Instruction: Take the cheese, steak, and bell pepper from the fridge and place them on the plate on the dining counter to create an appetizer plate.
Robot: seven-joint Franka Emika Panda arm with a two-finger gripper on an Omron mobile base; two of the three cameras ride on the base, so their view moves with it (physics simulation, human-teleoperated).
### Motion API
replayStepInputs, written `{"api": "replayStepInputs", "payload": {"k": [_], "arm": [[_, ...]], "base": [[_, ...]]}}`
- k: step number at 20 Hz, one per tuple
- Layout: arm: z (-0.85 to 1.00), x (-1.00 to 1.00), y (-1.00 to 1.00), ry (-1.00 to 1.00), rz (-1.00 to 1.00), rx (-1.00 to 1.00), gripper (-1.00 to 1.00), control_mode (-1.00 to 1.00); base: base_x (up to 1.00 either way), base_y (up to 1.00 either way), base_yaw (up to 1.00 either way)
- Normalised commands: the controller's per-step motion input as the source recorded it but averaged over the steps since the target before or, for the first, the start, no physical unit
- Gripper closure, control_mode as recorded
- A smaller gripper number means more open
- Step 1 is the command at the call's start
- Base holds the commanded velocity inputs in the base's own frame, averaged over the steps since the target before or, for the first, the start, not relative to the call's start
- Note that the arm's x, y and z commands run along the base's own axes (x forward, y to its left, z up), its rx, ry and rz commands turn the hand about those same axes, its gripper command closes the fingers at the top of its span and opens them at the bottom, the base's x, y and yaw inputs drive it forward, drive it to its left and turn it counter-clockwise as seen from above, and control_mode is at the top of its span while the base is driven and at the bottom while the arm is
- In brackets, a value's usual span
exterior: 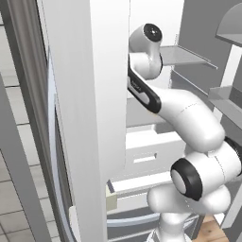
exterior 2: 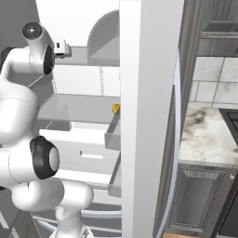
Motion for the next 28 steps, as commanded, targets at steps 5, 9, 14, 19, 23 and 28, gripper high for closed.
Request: {"api": "replayStepInputs", "payload": {"k": [5, 9, 14, 19, 23, 28], "arm": [[0.0, 0.52, 0.0, 0.02, 0.0, 0.07, -1.0, -1.0], [0.0, 0.52, 0.01, 0.04, 0.0, 0.02, -1.0, -1.0], [0.0, 0.47, 0.19, 0.04, 0.0, 0.0, -1.0, -1.0], [0.0, 0.5, 0.24, 0.05, 0.0, 0.0, -1.0, -1.0], [0.0, 0.48, 0.08, 0.05, 0.0, 0.0, -1.0, -1.0], [0.0, 0.46, 0.07, 0.03, 0.0, 0.0, -1.0, -1.0]], "base": [[0.0, 0.0, 0.0], [0.0, 0.0, 0.0], [0.0, 0.0, 0.0], [0.0, 0.0, 0.0], [0.0, 0.0, 0.0], [0.0, 0.0, 0.0]]}}
